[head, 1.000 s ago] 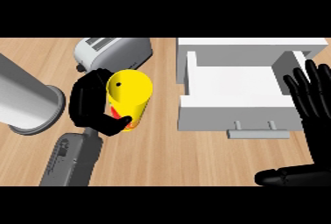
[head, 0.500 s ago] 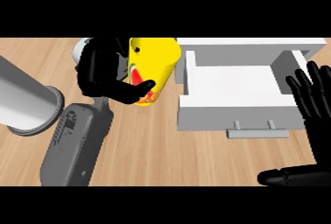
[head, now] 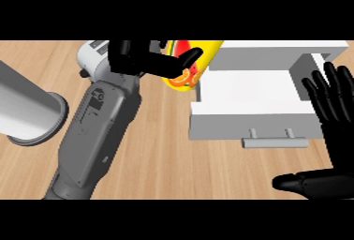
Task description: Pick up the cup, place it into the drawer and close the drawer
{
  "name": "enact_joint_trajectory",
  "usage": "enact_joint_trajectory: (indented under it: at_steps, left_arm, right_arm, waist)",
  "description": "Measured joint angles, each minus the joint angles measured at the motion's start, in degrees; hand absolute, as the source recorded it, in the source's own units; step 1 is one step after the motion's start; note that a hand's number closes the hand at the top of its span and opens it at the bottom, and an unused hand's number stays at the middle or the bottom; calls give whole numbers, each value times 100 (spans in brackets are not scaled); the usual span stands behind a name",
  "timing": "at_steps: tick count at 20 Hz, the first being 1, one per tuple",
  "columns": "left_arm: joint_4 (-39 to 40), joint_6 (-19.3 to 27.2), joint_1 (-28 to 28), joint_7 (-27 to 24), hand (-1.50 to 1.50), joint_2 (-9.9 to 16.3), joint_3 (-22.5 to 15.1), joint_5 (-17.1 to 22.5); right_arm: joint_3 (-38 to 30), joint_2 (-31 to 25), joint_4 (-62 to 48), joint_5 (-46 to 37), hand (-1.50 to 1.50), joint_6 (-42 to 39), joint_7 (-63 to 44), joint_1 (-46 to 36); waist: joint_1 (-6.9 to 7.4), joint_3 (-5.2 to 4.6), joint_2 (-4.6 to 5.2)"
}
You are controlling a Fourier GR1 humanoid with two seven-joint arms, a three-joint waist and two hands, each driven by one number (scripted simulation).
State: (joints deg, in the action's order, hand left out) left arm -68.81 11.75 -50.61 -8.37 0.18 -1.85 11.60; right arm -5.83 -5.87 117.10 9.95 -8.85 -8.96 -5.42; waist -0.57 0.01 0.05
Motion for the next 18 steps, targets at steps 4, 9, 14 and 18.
enact_joint_trajectory:
  at_steps: [4,9,14,18]
  left_arm:
    - [561,261,-365,-94,150,-11,-273,49]
    - [1527,520,-1014,-301,150,-15,-365,247]
    - [2259,855,-1456,-530,150,-17,-733,655]
    - [2929,900,-1716,-809,150,-17,-897,998]
  right_arm:
    - [19,-9,44,-34,-150,25,-53,-29]
    - [53,7,37,-60,-150,19,-25,-38]
    - [102,39,-22,-105,-150,-3,79,-37]
    - [103,55,35,-77,-150,13,36,-21]
  waist:
    - [-22,1,4]
    - [-60,1,15]
    - [-104,2,23]
    - [-145,2,33]
